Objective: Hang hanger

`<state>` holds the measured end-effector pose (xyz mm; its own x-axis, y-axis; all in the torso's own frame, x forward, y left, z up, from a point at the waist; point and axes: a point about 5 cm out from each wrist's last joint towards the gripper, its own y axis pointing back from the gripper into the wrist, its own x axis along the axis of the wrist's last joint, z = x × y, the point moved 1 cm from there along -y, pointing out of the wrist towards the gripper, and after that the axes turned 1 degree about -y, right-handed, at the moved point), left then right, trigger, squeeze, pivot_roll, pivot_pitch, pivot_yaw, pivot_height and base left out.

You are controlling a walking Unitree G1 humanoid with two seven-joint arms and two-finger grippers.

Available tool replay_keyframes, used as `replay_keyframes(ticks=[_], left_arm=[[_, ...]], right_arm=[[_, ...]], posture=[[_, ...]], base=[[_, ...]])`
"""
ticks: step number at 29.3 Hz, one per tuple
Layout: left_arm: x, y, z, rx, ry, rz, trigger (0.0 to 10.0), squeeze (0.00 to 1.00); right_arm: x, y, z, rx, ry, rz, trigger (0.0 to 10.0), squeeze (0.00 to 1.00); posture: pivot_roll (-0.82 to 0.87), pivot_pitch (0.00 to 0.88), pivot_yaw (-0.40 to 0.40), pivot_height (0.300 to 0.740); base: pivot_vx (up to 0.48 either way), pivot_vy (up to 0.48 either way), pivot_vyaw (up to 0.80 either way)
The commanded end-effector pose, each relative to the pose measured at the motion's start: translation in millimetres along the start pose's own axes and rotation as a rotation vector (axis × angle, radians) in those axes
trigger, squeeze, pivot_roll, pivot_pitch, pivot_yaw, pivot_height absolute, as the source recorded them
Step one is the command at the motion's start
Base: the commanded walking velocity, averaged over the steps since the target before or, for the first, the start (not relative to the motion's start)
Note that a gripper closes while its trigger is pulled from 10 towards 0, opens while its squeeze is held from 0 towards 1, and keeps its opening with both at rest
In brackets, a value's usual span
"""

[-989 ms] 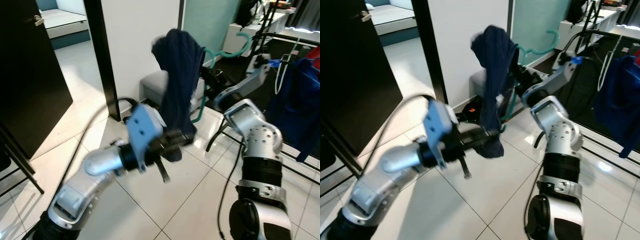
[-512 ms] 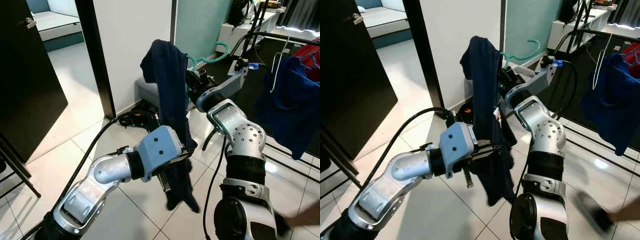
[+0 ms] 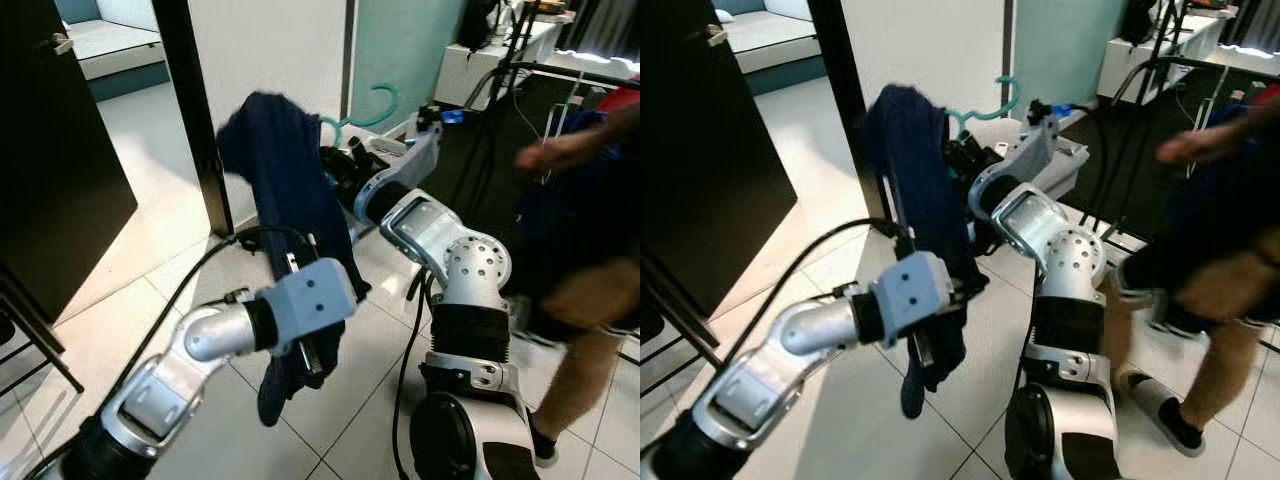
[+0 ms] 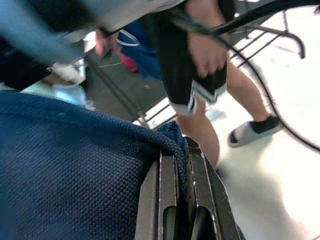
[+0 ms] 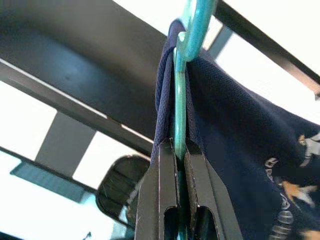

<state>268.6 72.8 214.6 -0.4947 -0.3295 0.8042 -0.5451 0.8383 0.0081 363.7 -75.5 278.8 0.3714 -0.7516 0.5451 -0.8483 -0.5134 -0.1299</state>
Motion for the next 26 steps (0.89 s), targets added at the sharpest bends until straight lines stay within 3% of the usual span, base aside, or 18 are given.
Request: replay_keyframes(ticks=[1,2,5,8,10,15,22,23,25,26], left_arm=[[-2.1,11.5,-26.2,0.096,-0.051,-0.034,10.0,0.00],[-2.6,15.6,-32.4,0.115,-0.068,-0.045,10.0,0.00],[-1.7,26.3,-48.2,0.165,-0.112,-0.066,10.0,0.00],[-0.3,28.9,-52.7,0.181,-0.121,-0.066,10.0,0.00],[5.0,33.7,-61.1,0.213,-0.137,-0.057,10.0,0.00],[13.2,36.0,-65.3,0.229,-0.133,-0.026,10.0,0.00],[16.9,32.3,-58.4,0.204,-0.121,0.000,10.0,0.00],[16.3,32.2,-57.7,0.201,-0.119,-0.001,10.0,0.00],[10.5,34.6,-54.4,0.187,-0.117,-0.026,10.0,0.00],[10.5,34.6,-54.4,0.187,-0.117,-0.026,10.0,0.00]], right_arm=[[-2.5,0.6,-4.5,0.025,0.023,-0.018,10.0,0.00],[-3.3,0.8,-3.8,0.017,0.056,-0.025,10.0,0.00],[-21.4,2.2,4.0,-0.061,0.316,-0.111,10.0,0.00],[-24.7,2.7,8.8,-0.095,0.371,-0.120,10.0,0.00],[-21.2,2.9,22.8,-0.186,0.427,-0.090,10.0,0.00],[-11.7,3.6,33.7,-0.248,0.424,-0.038,10.0,0.00],[-1.5,4.6,39.3,-0.279,0.425,0.011,10.0,0.00],[1.3,5.4,40.7,-0.282,0.394,0.029,10.0,0.00],[13.6,6.9,37.1,-0.228,0.186,0.086,10.0,0.00],[13.6,6.9,37.1,-0.228,0.186,0.086,10.0,0.00]], posture=[[-0.02,0.000,0.002,0.740],[-0.02,0.000,0.002,0.740],[-0.02,0.000,-0.001,0.740],[-0.02,0.000,-0.005,0.740],[-0.02,0.000,-0.010,0.740],[-0.01,0.000,-0.013,0.740],[-0.01,0.000,-0.014,0.740],[-0.01,0.000,-0.013,0.740],[-0.01,0.000,-0.010,0.740],[-0.01,0.000,-0.010,0.740]], base=[[0.000,0.000,0.00],[0.000,0.000,0.00],[0.000,0.000,0.00],[0.000,0.000,0.00],[0.000,0.000,0.00],[0.000,0.000,0.00],[0.000,0.000,0.00],[0.000,0.000,0.00],[0.000,0.000,0.00],[0.000,0.000,0.00]])
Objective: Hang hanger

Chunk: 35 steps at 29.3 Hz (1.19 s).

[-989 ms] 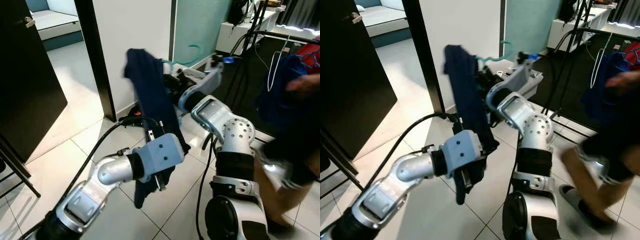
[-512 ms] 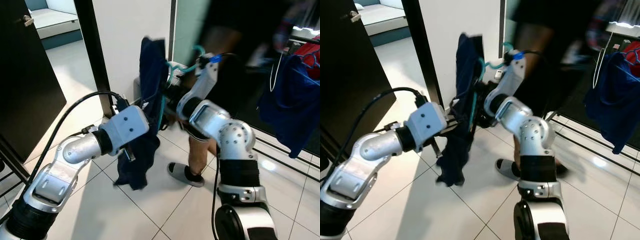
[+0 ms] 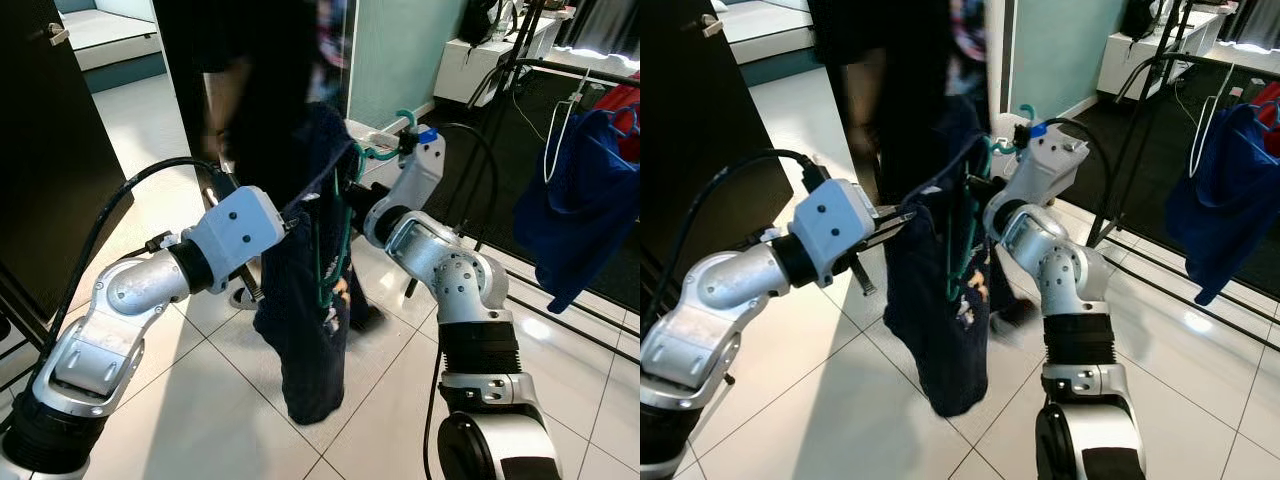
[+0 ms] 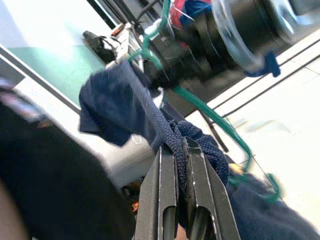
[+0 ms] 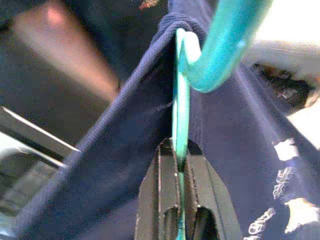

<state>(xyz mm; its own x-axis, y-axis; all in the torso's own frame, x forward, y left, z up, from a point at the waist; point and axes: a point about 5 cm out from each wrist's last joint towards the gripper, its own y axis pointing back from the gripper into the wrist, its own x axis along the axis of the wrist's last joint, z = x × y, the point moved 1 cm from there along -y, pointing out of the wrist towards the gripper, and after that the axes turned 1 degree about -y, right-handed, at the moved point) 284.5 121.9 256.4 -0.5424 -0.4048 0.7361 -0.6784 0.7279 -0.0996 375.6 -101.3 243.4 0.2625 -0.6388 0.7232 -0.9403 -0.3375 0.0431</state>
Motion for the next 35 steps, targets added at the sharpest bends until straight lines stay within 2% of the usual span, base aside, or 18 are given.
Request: replay_keyframes(ticks=[1,3,5,6,7,8,10,18,31,35], left_arm=[[1.1,2.2,2.0,-0.015,-0.007,0.003,10.0,0.00],[1.1,2.2,2.0,-0.015,-0.007,0.003,10.0,0.00],[-2.9,4.6,3.9,-0.026,-0.011,-0.015,10.0,0.00],[-2.9,4.6,3.9,-0.026,-0.011,-0.015,10.0,0.00],[-2.9,4.3,4.4,-0.029,-0.012,-0.015,10.0,0.00],[-2.9,4.3,4.4,-0.029,-0.012,-0.015,10.0,0.00],[-0.8,2.4,5.3,-0.033,-0.011,-0.005,10.0,0.00],[-2.8,2.7,8.1,-0.044,-0.020,-0.012,10.0,0.00],[-10.7,6.8,4.8,-0.037,-0.054,-0.053,10.0,0.00],[-18.9,6.7,7.0,-0.046,-0.080,-0.086,10.0,0.00]], right_arm=[[10.5,0.4,-5.1,0.027,-0.055,0.040,10.0,0.00],[10.5,0.4,-5.1,0.027,-0.055,0.040,10.0,0.00],[26.2,2.4,-8.2,0.092,-0.246,0.093,10.0,0.00],[26.2,2.4,-8.2,0.092,-0.246,0.093,10.0,0.00],[34.4,3.7,-11.2,0.127,-0.321,0.132,10.0,0.00],[34.4,3.7,-11.2,0.127,-0.321,0.132,10.0,0.00],[42.0,4.7,-15.2,0.162,-0.406,0.181,10.0,0.00],[44.9,3.6,-21.1,0.185,-0.498,0.195,10.0,0.00],[49.0,3.0,-21.9,0.187,-0.528,0.200,10.0,0.00],[54.2,2.0,-11.7,0.109,-0.541,0.249,10.0,0.00]], posture=[[-0.01,0.000,-0.010,0.740],[-0.01,0.000,-0.010,0.740],[-0.01,0.000,-0.006,0.740],[-0.01,0.000,-0.006,0.740],[-0.02,0.000,-0.004,0.740],[-0.02,0.000,-0.004,0.740],[-0.02,0.000,-0.003,0.740],[-0.02,0.000,-0.005,0.740],[-0.02,0.000,-0.005,0.740],[-0.03,0.000,-0.003,0.740]], base=[[0.000,0.000,0.00],[0.000,0.000,0.00],[0.000,0.000,0.00],[0.000,0.000,0.00],[0.000,0.000,0.00],[0.000,0.000,0.00],[0.000,0.000,0.00],[0.000,0.000,0.00],[0.000,0.000,0.00],[0.000,0.000,0.00]])
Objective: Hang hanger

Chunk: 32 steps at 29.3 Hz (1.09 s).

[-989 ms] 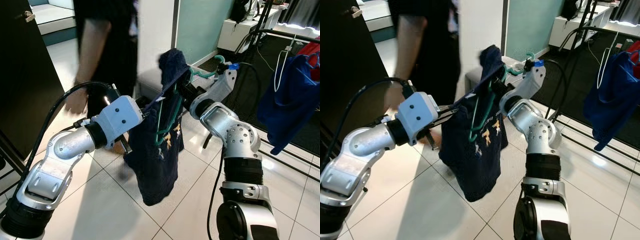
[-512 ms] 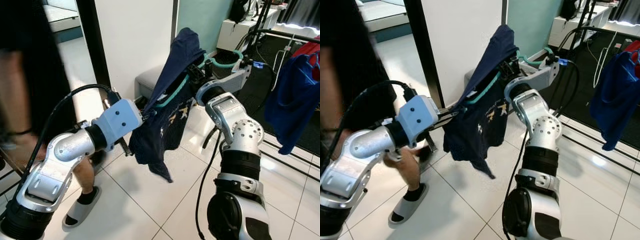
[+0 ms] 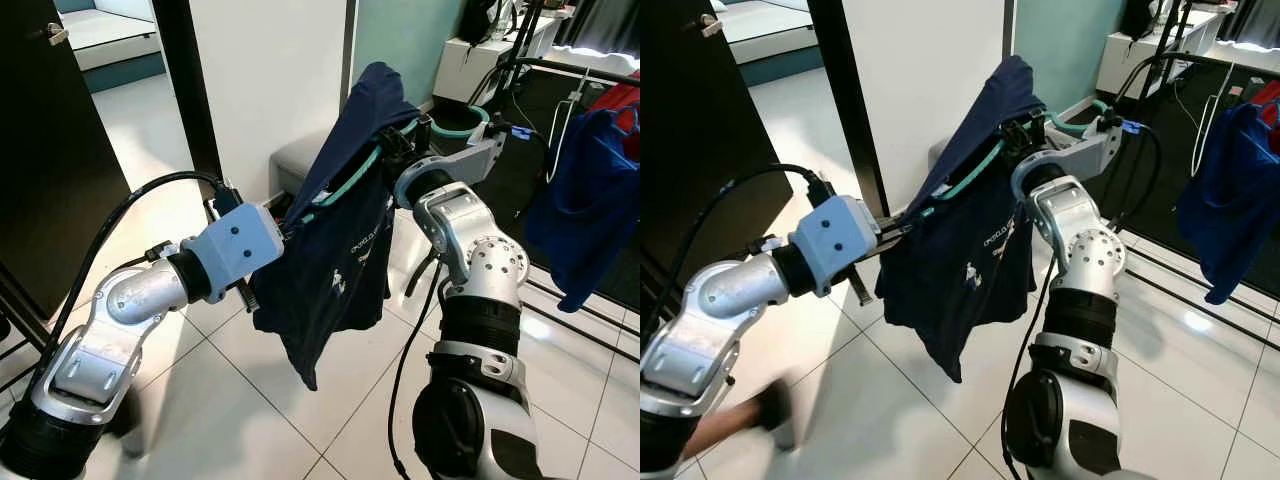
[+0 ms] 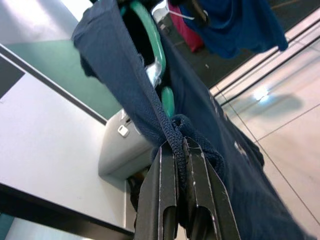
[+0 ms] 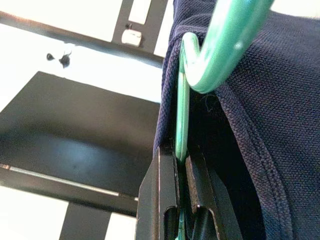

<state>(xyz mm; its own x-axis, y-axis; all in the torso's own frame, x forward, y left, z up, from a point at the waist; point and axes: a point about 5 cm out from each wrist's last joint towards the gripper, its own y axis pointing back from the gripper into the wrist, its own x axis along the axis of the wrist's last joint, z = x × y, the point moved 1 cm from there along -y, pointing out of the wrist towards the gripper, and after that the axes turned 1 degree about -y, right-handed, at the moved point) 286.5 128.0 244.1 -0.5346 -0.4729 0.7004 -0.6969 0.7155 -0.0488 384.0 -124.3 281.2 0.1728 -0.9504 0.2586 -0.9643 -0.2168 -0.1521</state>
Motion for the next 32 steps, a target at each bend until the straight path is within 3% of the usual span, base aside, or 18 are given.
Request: replay_keyframes(ticks=[1,10,11,12,13,14,22,25,29,31,32], left_arm=[[-6.7,1.8,4.0,-0.028,-0.025,-0.036,10.0,0.00],[6.2,-5.9,9.6,-0.028,0.012,0.029,10.0,0.00],[10.4,-9.3,12.5,-0.031,0.022,0.050,10.0,0.00],[13.8,-12.8,15.4,-0.035,0.029,0.066,10.0,0.00],[13.8,-12.8,15.4,-0.035,0.029,0.066,10.0,0.00],[15.6,-15.2,17.3,-0.037,0.032,0.076,10.0,0.00],[30.8,-30.4,27.5,-0.053,0.064,0.151,10.0,0.00],[32.0,-31.3,27.8,-0.052,0.067,0.156,10.0,0.00],[25.7,-34.2,38.1,-0.099,0.046,0.116,10.0,0.00],[25.7,-34.2,38.1,-0.099,0.046,0.116,10.0,0.00],[11.4,-30.7,44.1,-0.140,0.014,0.038,10.0,0.00]], right_arm=[[8.4,-2.0,-6.5,-0.001,-0.004,0.050,10.0,0.00],[12.4,-2.1,2.7,-0.080,0.059,0.100,10.0,0.00],[8.7,-2.6,2.9,-0.091,0.093,0.093,10.0,0.00],[1.9,-3.4,4.2,-0.118,0.184,0.064,10.0,0.00],[1.9,-3.4,4.2,-0.118,0.184,0.064,10.0,0.00],[-2.9,-3.9,5.5,-0.137,0.249,0.044,10.0,0.00],[-23.7,-3.4,6.2,-0.141,0.305,-0.008,10.0,0.00],[-24.3,-3.5,6.4,-0.142,0.307,-0.009,10.0,0.00],[-40.4,-1.8,6.3,-0.127,0.351,-0.116,10.0,0.00],[-40.4,-1.8,6.3,-0.127,0.351,-0.116,10.0,0.00],[-53.2,1.0,10.7,-0.127,0.417,-0.216,10.0,0.00]], posture=[[-0.03,0.000,-0.003,0.740],[-0.02,0.000,-0.007,0.740],[-0.02,0.000,-0.009,0.740],[-0.02,0.000,-0.009,0.740],[-0.02,0.000,-0.009,0.740],[-0.02,0.000,-0.008,0.740],[-0.02,0.000,-0.011,0.740],[-0.02,0.000,-0.011,0.740],[-0.03,0.000,-0.006,0.740],[-0.03,0.000,-0.006,0.740],[-0.03,0.000,-0.004,0.740]], base=[[0.000,0.000,0.00],[0.000,0.000,0.00],[0.000,0.000,0.00],[0.000,0.000,0.00],[0.000,0.000,0.00],[0.000,0.000,0.00],[0.000,0.000,0.00],[0.000,0.000,0.00],[0.000,0.000,0.00],[0.000,0.000,0.00],[0.000,0.000,0.00]])
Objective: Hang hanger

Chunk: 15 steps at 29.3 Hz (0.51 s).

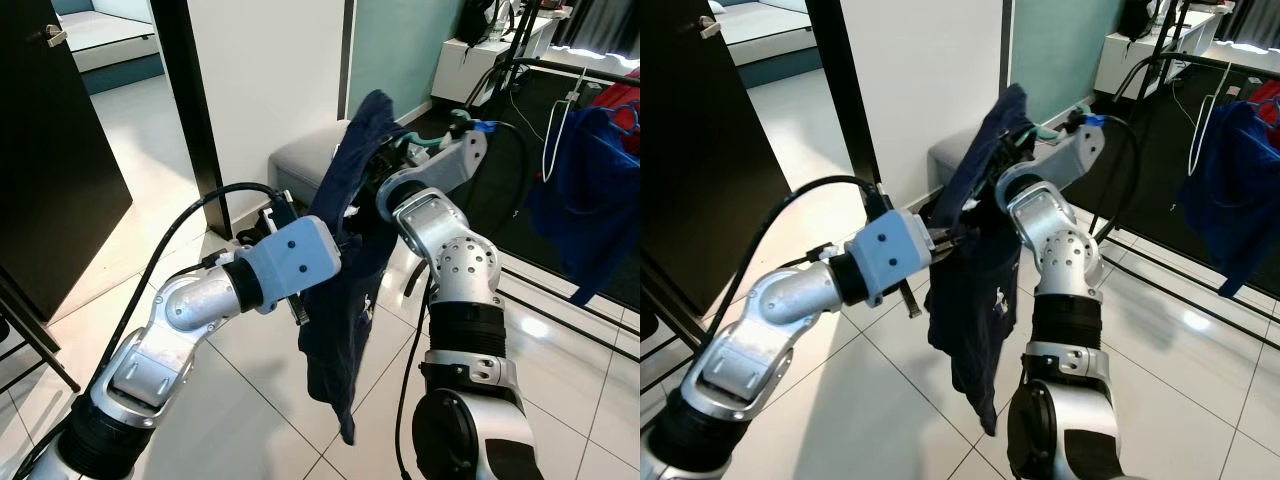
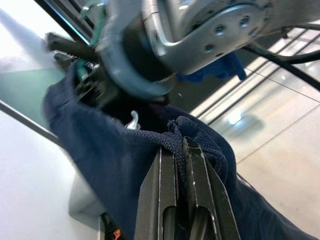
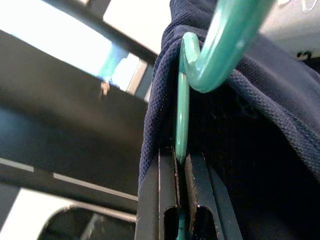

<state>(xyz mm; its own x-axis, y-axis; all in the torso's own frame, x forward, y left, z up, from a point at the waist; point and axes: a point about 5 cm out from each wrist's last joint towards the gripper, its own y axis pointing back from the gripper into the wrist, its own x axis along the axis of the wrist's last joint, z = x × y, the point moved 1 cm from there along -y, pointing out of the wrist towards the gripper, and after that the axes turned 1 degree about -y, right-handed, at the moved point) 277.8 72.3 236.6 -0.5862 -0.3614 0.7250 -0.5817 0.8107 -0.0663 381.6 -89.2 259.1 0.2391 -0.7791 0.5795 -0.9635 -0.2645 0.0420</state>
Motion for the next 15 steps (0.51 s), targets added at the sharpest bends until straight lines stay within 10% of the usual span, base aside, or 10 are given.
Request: replay_keyframes(ticks=[1,9,10,15], left_arm=[[-14.3,3.8,5.6,-0.045,-0.025,-0.081,10.0,0.00],[-24.2,8.0,15.6,-0.081,-0.015,-0.135,10.0,0.00],[-22.2,7.0,18.1,-0.081,0.014,-0.123,10.0,1.00],[-19.9,5.8,21.1,-0.088,0.045,-0.112,10.0,1.00]], right_arm=[[-12.5,2.0,-6.3,0.040,0.076,-0.077,10.0,0.00],[-41.3,3.0,11.4,-0.027,0.350,-0.211,10.0,0.00],[-46.1,3.6,14.0,-0.027,0.412,-0.231,10.0,0.00],[-49.5,4.5,15.7,-0.022,0.481,-0.246,10.0,0.00]], posture=[[-0.03,0.000,-0.004,0.740],[-0.02,0.000,-0.014,0.740],[-0.02,0.000,-0.014,0.740],[-0.02,0.000,-0.015,0.740]], base=[[0.000,0.000,0.00],[0.000,0.000,0.00],[0.000,0.000,0.00],[0.000,0.000,0.00]])
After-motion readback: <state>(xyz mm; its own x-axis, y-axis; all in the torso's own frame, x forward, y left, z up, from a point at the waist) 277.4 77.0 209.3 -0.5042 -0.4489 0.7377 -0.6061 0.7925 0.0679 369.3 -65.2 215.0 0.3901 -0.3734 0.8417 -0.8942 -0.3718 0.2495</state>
